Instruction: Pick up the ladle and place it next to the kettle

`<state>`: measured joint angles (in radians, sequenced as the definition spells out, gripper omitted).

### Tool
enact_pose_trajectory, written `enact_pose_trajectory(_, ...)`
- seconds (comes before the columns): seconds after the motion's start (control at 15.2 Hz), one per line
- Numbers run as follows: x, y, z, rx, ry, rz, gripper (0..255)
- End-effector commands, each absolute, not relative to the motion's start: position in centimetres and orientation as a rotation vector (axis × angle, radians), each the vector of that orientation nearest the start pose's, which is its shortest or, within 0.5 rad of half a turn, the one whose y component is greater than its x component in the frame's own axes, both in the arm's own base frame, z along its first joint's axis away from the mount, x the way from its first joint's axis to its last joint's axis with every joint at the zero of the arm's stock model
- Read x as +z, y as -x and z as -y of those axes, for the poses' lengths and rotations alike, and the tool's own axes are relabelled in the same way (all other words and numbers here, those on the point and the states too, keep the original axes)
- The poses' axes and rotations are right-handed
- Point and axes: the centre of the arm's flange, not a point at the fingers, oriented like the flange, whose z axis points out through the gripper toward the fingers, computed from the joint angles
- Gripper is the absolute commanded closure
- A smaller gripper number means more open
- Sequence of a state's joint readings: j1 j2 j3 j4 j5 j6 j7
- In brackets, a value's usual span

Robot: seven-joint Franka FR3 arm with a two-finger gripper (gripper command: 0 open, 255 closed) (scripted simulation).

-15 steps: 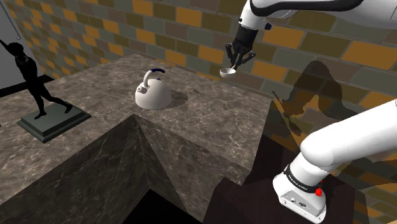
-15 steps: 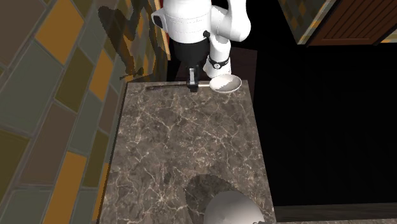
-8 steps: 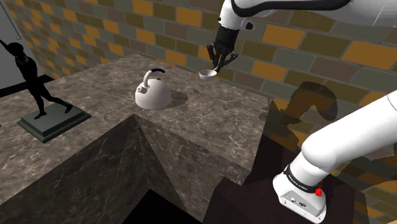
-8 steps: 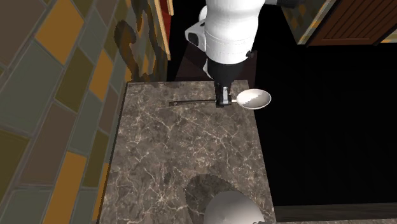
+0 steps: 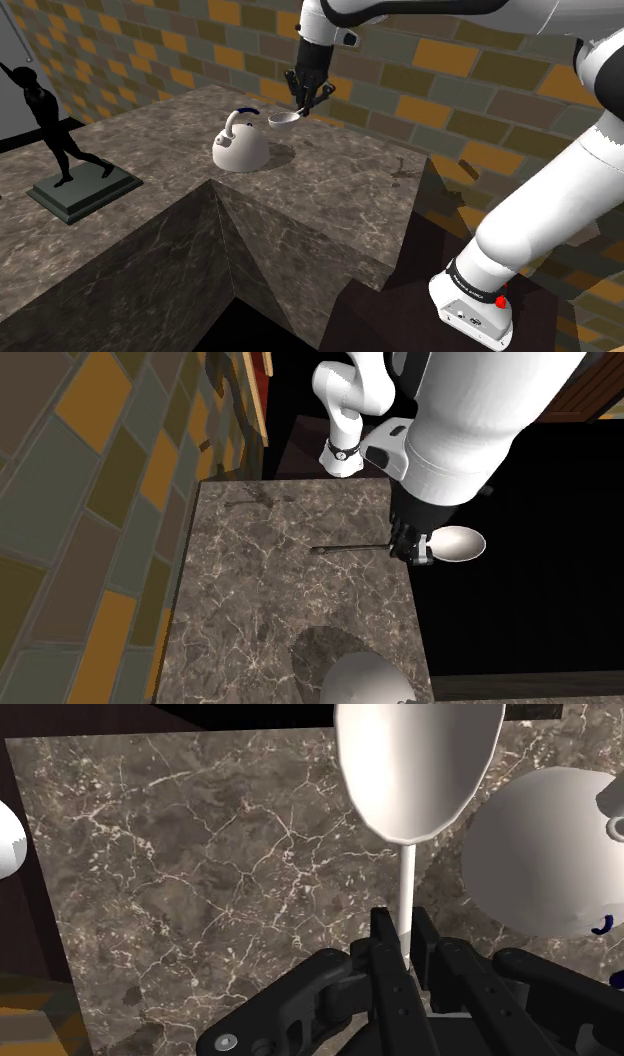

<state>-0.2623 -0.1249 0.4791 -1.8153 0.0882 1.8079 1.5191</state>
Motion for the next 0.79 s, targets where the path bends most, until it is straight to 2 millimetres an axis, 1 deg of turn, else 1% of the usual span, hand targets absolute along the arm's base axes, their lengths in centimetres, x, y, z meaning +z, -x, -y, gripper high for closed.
enact_pose_trajectory(0.0,58.9,-52.9,-16.2,-0.068,2.402,-1.866,255)
enact_pose_trajectory(0.13,58.9,-53.9,-18.2,-0.068,2.402,-1.866,255)
enact_pose_trajectory(0.73,54.2,-53.9,-18.2,-0.068,2.402,-1.866,255)
